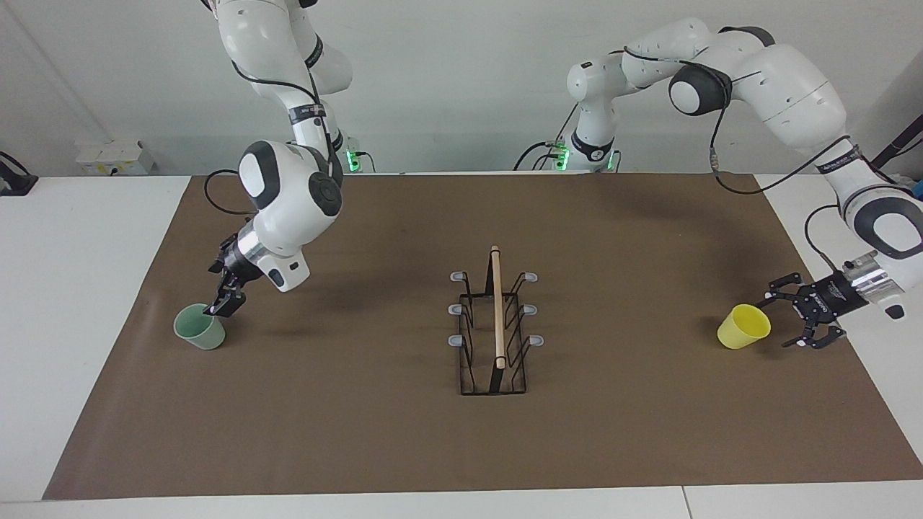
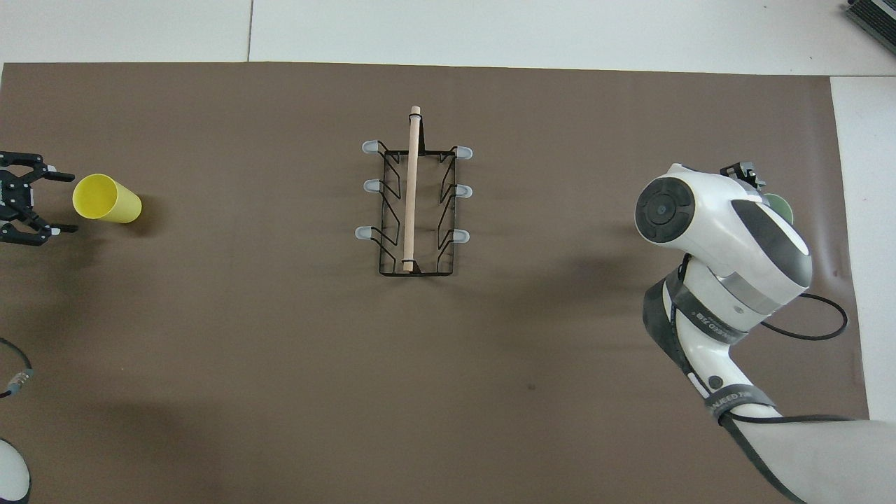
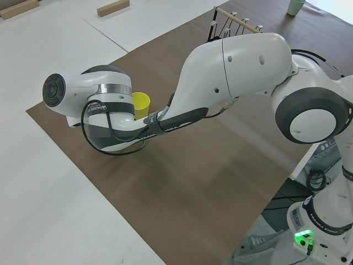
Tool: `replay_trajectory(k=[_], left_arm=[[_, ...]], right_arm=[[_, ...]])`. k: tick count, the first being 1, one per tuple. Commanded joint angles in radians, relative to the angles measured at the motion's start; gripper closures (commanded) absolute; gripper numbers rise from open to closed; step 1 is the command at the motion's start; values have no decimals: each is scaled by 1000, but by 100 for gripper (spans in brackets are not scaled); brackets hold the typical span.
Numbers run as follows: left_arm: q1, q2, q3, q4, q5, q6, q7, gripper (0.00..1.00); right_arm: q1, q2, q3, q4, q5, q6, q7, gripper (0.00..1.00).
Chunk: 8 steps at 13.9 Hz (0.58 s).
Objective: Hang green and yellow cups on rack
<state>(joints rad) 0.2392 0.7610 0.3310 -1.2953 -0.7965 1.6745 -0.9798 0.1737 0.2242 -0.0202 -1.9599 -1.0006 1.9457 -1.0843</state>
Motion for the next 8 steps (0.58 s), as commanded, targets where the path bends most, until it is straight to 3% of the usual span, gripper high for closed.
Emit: replay_trajectory(k=[1, 8], left_arm=[[-9, -31, 0, -87, -64, 33, 29, 0], [-23, -101, -1, -269, -199, 57, 233, 0]], right_arm=[[0, 56, 5, -17, -68, 22, 87, 0], [-13, 139, 5, -22, -157, 87, 213, 0]])
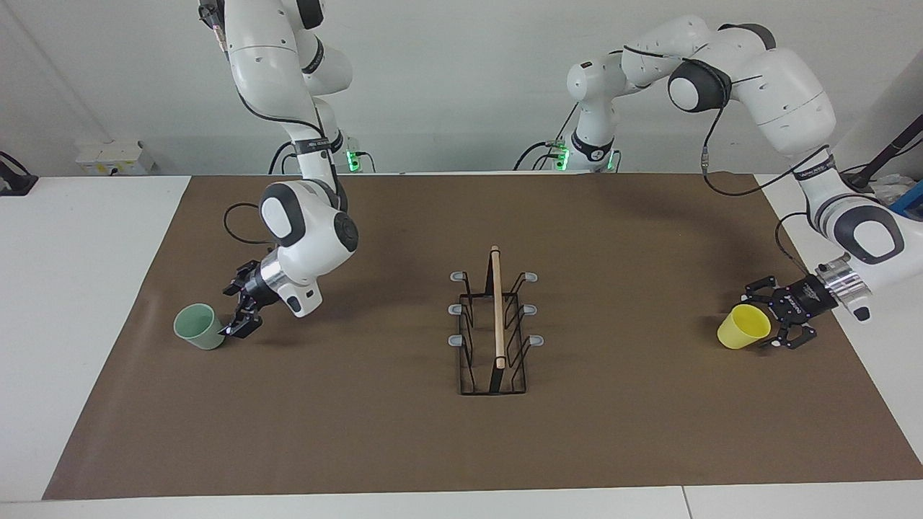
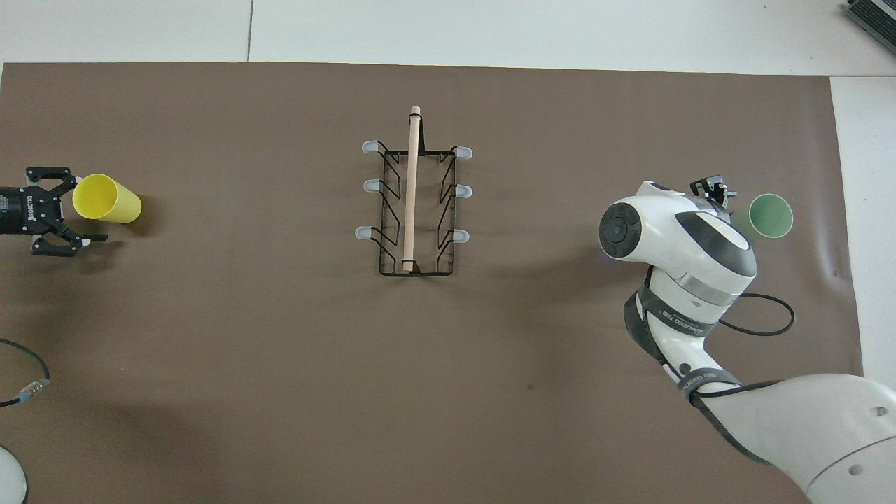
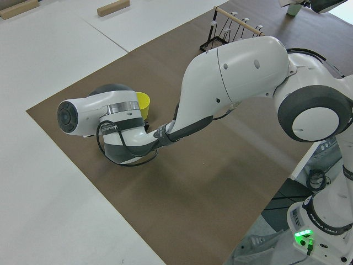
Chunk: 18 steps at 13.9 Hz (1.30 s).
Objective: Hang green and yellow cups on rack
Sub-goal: 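Grasp the yellow cup rim with the left gripper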
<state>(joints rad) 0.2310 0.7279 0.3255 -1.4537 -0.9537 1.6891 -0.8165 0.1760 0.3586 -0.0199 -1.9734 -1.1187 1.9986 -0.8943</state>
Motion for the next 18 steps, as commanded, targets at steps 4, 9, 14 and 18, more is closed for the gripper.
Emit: replay_trajectory(k=[4, 9, 14, 18], left_arm=[[-30, -78, 1, -139, -66, 64, 76, 0], [-84, -85, -2, -178, -111, 147, 63, 0], [-94, -93, -5, -177, -128, 156, 65, 0], [-114, -113, -5, -174, -129, 162, 65, 100]], right_arm=[[-16, 39, 5, -18, -99, 38, 92, 0], [-38, 63, 5, -32, -165, 77, 153, 0], [-78, 62, 5, -65, -237, 115, 189, 0], [-84, 59, 5, -90, -262, 137, 212, 0]])
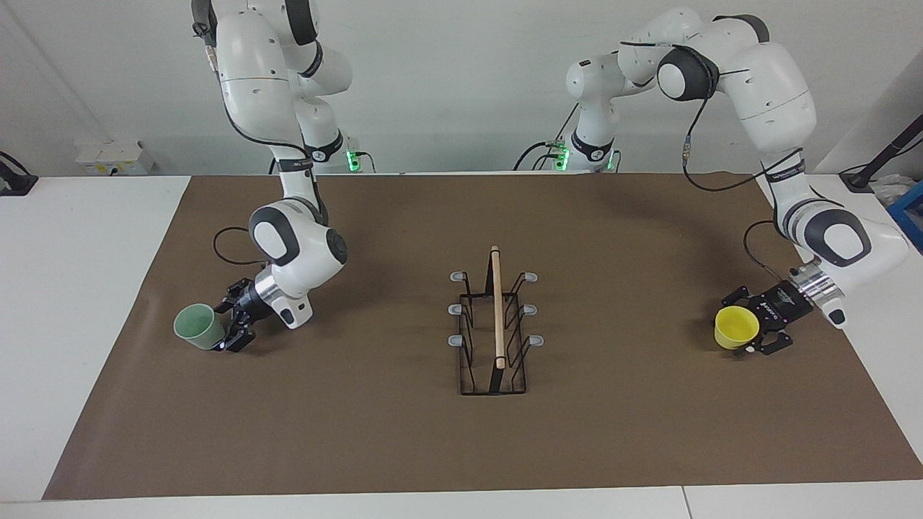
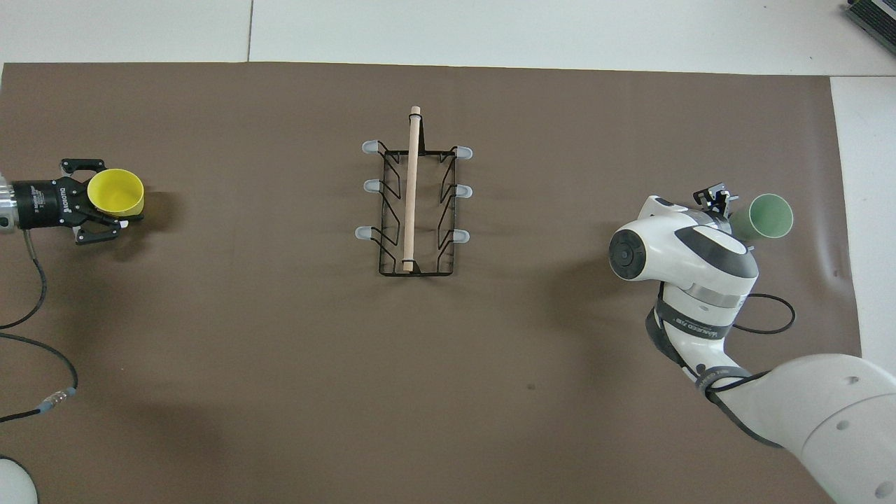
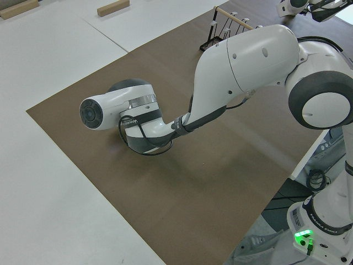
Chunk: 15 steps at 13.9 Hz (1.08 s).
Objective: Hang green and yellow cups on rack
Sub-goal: 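Grasp the yellow cup rim with the left gripper, then carry the yellow cup to the rack with the left gripper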
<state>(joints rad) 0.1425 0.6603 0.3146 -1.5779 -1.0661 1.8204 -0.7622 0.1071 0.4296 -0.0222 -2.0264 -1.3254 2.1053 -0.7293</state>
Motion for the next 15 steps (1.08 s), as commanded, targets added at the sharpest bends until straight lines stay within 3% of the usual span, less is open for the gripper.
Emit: replay_trajectory(k=[1, 7, 9, 13, 15], left_arm=[[-26, -45, 6, -45, -17, 42, 11, 100], [-27, -79, 8, 13, -8, 54, 1, 100], [-50, -93, 12, 15, 1, 130, -9, 100], [-76, -183, 8, 9, 158, 161, -19, 100], [-99, -234, -2, 2, 300, 168, -13, 100]], right_arm=[[-26, -15, 7, -47, -78, 36, 59, 0], [-43, -23, 7, -83, -162, 51, 94, 0], [-50, -25, 7, -90, -189, 55, 106, 0], [-69, -25, 7, -90, -221, 58, 108, 0], [-78, -23, 7, -90, -236, 74, 110, 0]])
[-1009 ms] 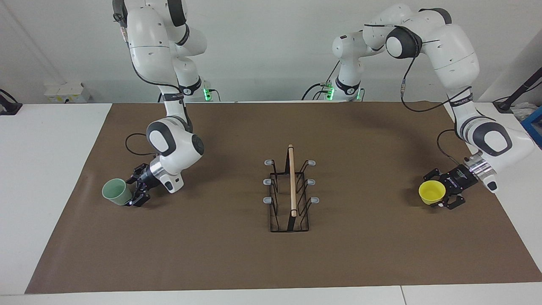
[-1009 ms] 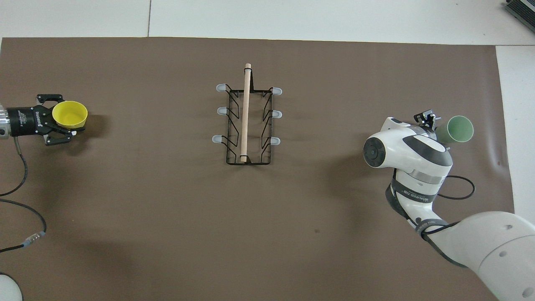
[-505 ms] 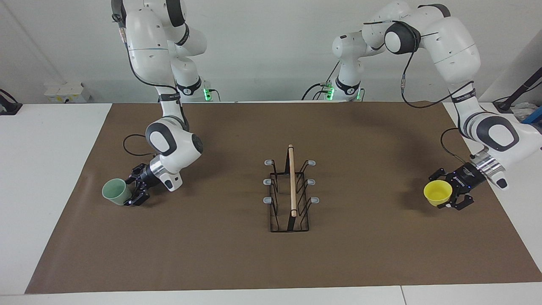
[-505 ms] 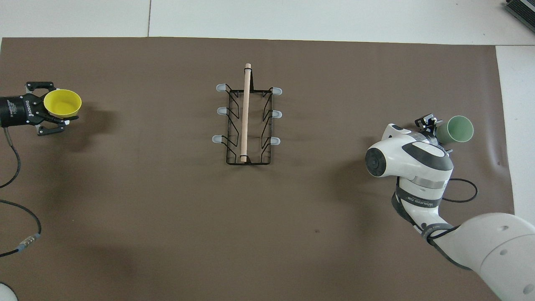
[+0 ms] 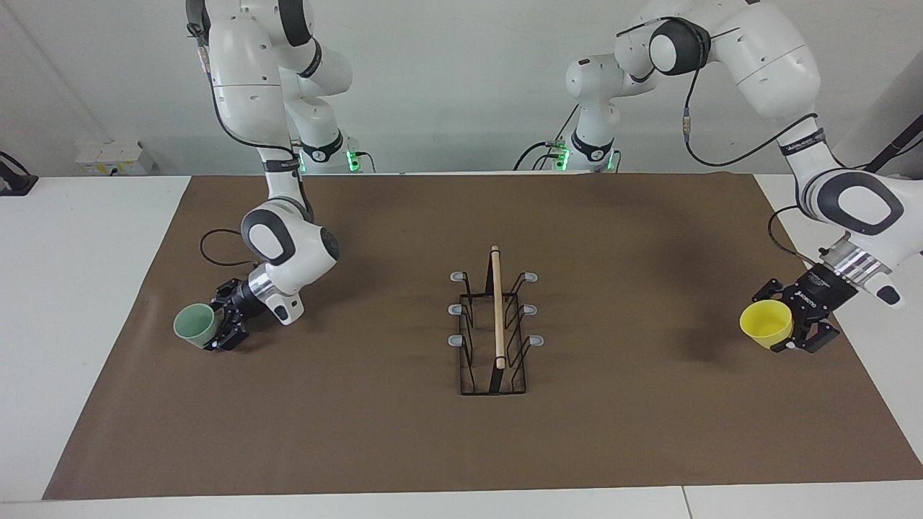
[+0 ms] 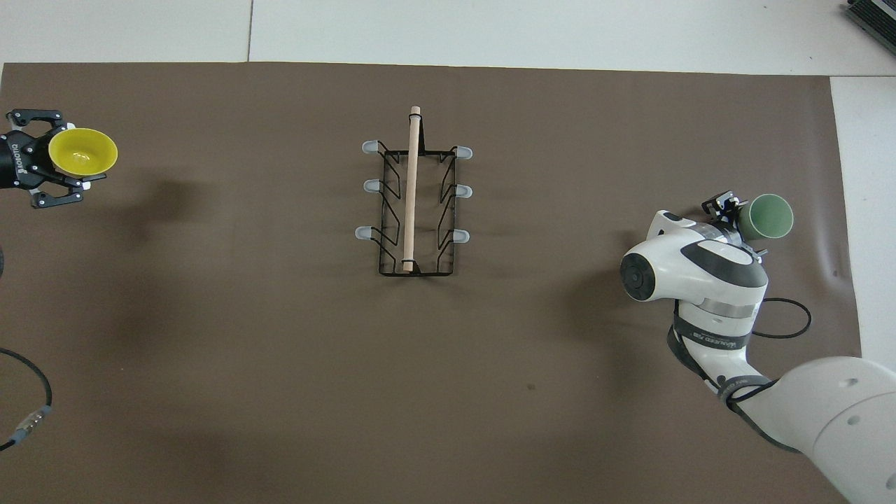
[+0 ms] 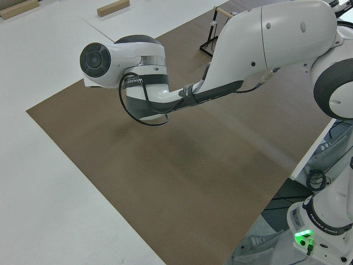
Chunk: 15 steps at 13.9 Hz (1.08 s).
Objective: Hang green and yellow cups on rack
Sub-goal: 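Carry the yellow cup to the rack with the left gripper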
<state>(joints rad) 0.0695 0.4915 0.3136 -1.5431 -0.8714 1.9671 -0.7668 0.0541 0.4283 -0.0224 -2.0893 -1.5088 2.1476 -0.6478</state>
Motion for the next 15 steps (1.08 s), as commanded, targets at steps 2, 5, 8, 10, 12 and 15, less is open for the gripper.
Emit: replay_trajectory(k=[2, 5, 8, 10, 12, 15], left_arm=[[-25, -102, -57, -29, 243, 30, -14, 100], [-27, -162, -119, -32, 366, 27, 11, 100], [-25, -226, -200, -40, 501, 24, 21, 100], [-20, -257, -275, -38, 584, 26, 62, 100], [-19, -286, -341, -43, 650, 18, 69, 100], [-19, -304, -442, -49, 767, 27, 66, 100]], right_arm=[[-30, -22, 7, -28, -54, 34, 36, 0], [-34, -22, 7, -29, -68, 37, 37, 0], [-36, -22, 7, -32, -71, 46, 37, 24], [-36, -22, 7, -32, -71, 48, 37, 40], [-36, -22, 7, -32, -71, 46, 37, 59], [-33, -22, 7, -31, -71, 43, 36, 61]])
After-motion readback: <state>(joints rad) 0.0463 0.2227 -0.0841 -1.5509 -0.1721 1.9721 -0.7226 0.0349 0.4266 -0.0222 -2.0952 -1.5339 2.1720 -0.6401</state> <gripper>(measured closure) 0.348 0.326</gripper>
